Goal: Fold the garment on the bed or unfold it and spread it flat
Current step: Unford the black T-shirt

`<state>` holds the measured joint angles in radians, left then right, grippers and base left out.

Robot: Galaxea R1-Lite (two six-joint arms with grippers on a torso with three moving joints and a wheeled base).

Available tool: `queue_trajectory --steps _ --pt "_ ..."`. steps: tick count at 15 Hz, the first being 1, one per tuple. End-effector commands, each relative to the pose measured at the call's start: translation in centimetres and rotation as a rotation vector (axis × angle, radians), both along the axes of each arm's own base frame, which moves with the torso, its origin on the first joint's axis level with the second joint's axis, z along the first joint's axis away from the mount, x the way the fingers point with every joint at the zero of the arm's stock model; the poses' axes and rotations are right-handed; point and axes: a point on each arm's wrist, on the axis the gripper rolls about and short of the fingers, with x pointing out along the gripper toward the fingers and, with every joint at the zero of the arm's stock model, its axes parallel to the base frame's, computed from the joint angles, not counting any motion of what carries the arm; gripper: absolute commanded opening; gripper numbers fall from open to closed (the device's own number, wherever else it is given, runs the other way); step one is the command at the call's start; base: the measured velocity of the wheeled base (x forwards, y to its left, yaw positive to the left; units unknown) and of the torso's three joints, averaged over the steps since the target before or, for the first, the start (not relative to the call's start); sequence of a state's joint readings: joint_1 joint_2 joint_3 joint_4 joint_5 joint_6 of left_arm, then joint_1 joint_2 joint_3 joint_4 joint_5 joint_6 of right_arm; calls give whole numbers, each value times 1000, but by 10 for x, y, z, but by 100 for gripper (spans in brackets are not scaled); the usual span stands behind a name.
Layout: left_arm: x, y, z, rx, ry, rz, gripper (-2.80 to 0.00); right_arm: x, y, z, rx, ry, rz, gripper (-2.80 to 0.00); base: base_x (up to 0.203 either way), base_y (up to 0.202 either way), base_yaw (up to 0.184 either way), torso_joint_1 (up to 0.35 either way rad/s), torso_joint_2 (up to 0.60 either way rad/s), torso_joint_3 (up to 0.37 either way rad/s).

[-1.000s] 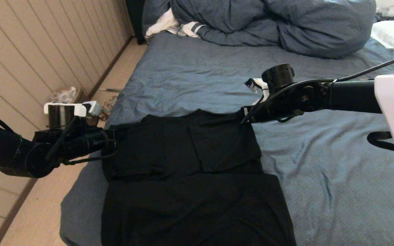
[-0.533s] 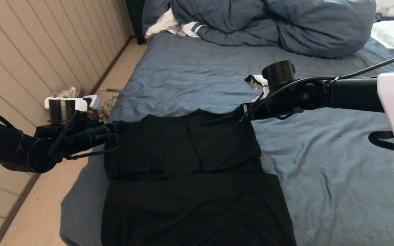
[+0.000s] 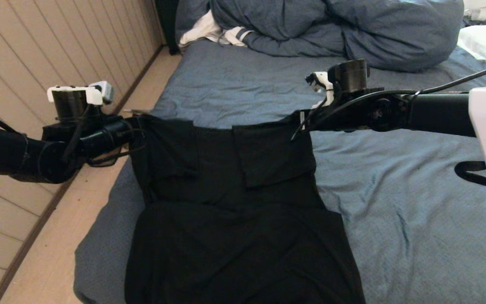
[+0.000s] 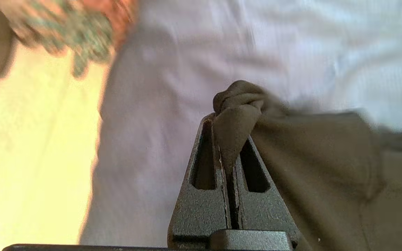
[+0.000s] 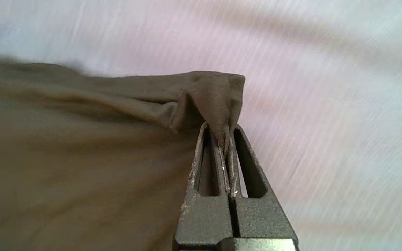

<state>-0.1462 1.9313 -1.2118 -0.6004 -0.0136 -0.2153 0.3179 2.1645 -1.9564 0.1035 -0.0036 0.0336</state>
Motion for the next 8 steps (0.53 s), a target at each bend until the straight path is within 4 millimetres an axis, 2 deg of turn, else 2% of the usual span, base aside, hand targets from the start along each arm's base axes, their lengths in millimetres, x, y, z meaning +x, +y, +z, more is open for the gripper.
queue_trajectory --steps 1,4,6,8 --pt "9 0 5 -5 -28 15 -280 11 3 -9 3 -41 -30 -280 0 0 0 0 0 0" --pt "24 -1 24 -13 -107 76 -280 21 5 -13 21 -117 -67 -280 0 0 0 0 0 0" --pt "40 -3 24 -15 -125 109 -280 32 6 -23 18 -154 -115 -280 0 0 0 0 0 0" --pt "65 -5 11 -12 -124 144 -280 40 5 -35 6 -161 -138 -280 0 0 0 0 0 0"
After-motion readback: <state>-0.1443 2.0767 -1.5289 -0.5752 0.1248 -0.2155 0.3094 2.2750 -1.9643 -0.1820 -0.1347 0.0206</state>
